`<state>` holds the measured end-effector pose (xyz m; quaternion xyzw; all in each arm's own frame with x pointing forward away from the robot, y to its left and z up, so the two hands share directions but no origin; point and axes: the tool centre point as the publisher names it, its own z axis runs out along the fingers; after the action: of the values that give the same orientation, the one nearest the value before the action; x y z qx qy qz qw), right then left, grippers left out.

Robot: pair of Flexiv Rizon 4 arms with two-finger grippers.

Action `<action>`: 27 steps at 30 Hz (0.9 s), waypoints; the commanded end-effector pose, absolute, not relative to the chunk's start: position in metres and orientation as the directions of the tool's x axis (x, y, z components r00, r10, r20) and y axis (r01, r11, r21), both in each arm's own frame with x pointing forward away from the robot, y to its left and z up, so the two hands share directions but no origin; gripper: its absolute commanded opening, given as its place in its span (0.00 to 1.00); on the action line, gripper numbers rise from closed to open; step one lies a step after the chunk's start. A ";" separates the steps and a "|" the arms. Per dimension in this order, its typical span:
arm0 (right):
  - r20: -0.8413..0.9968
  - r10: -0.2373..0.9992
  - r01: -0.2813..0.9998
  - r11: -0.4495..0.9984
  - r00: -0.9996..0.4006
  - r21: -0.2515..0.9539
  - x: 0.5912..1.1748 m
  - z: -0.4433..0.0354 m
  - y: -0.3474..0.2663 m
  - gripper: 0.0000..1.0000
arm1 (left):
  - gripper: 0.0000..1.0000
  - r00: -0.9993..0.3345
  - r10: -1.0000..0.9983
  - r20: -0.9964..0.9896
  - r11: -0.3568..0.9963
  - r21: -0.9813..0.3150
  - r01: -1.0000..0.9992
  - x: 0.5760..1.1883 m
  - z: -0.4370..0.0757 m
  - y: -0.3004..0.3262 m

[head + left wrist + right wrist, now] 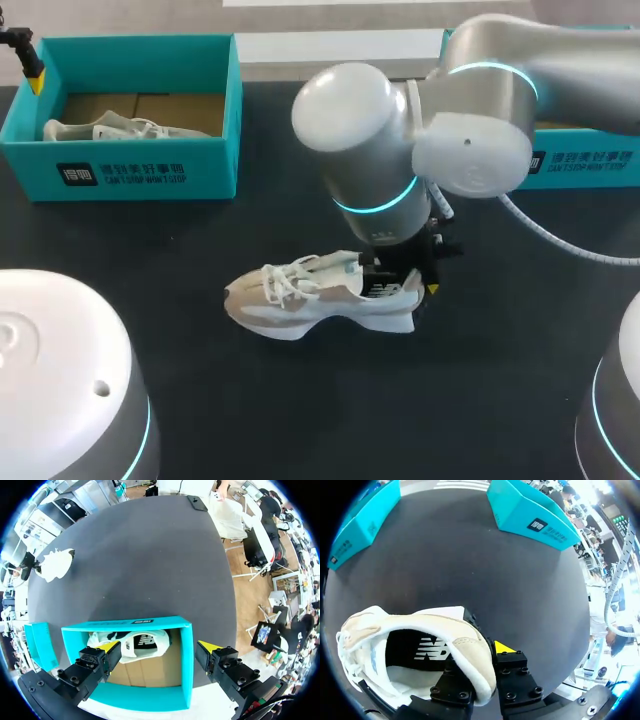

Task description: Take the shoe out of the shoebox, open the shoe tongue, remove and reinsert the insole, then place the shoe into the shoebox

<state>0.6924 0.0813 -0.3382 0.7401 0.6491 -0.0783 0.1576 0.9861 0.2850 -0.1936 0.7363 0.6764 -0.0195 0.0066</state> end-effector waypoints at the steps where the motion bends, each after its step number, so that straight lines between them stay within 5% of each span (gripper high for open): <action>1: -0.311 0.926 0.971 -0.170 0.217 0.170 0.690 -0.356 0.089 0.00 | 1.00 0.085 0.996 -0.037 -0.086 -0.015 0.996 0.986 -0.193 0.285; 23: -0.372 0.915 0.979 -0.097 0.158 0.178 0.696 -0.384 0.098 0.02 | 1.00 0.085 0.996 -0.037 -0.086 -0.015 0.996 0.986 -0.193 0.285; 24: -0.372 0.914 0.979 -0.098 0.159 0.178 0.696 -0.384 0.098 0.27 | 1.00 0.085 0.996 -0.037 -0.086 -0.015 0.996 0.986 -0.193 0.285; 26: -0.375 0.912 0.978 -0.102 0.165 0.182 0.696 -0.383 0.097 0.44 | 1.00 0.085 0.996 -0.037 -0.086 -0.015 0.996 0.986 -0.193 0.285; 27: -0.376 0.912 0.978 -0.103 0.166 0.182 0.696 -0.382 0.097 0.85 | 1.00 0.085 0.996 -0.037 -0.086 -0.015 0.996 0.986 -0.193 0.285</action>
<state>0.7025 0.0887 -0.3790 0.7143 0.6709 -0.0853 0.1799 0.9862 0.2849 -0.1936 0.7363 0.6763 -0.0195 0.0066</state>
